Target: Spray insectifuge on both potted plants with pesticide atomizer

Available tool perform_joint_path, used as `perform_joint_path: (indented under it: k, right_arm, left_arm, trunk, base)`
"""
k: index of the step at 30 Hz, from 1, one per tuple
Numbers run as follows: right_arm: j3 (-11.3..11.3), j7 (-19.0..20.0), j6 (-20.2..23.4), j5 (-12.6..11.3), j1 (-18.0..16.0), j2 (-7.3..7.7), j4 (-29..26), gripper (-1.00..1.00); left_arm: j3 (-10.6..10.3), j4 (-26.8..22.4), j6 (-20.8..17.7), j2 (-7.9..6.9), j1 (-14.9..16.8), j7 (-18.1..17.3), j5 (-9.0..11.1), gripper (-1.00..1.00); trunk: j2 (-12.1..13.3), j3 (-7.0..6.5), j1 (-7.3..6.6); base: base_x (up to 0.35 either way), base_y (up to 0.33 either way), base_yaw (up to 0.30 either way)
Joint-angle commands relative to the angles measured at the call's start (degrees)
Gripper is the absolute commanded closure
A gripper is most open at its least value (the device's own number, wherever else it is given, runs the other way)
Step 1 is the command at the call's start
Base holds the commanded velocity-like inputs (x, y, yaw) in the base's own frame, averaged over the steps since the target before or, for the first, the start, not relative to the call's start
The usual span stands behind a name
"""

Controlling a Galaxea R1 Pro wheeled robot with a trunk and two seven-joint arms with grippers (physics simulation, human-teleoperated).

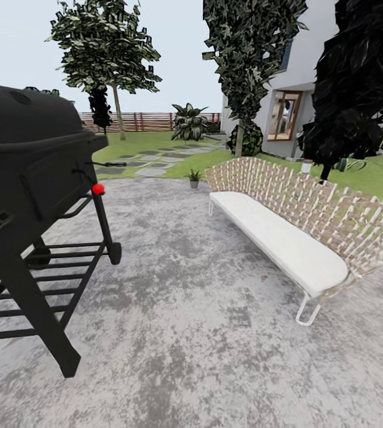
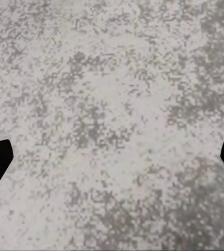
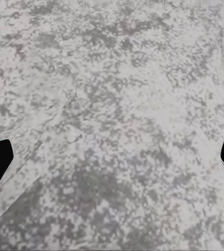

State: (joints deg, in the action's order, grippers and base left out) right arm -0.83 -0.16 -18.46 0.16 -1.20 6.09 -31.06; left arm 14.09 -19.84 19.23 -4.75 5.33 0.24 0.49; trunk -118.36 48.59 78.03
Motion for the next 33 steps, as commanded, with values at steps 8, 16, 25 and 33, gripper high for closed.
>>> perform_joint_path:
  k: [8,16,25,33]
  right_arm:
    - [-0.3,-0.1,-0.2,-0.1,0.0,0.10,-0.1,-1.00]
    - [-0.3,-0.2,-0.3,-0.2,0.0,0.15,-0.1,-1.00]
    - [-0.4,-0.2,-0.3,-0.3,0.0,0.07,-0.4,-1.00]
    - [-0.2,-0.1,-0.3,-0.3,0.0,0.06,0.0,-1.00]
  left_arm:
    - [0.0,0.0,0.2,0.05,0.0,0.0,0.0,-1.00]
    - [-0.7,-1.3,0.3,1.02,1.2,-0.3,-0.6,-1.00]
    - [-1.0,-2.5,0.2,1.00,3.0,-0.5,-0.9,-1.00]
    - [-1.2,-1.9,0.2,0.55,2.5,-0.7,-1.3,-1.00]
  trunk:
    - [0.0,0.05,0.03]
    - [0.0,0.05,0.03]
    - [0.0,-0.17,0.03]
    - [0.0,-0.51,0.03]
  base:
    - [0.341,0.000,0.000]
    - [0.341,0.000,0.000]
    - [0.341,0.000,0.078]
    - [0.341,0.000,0.140]
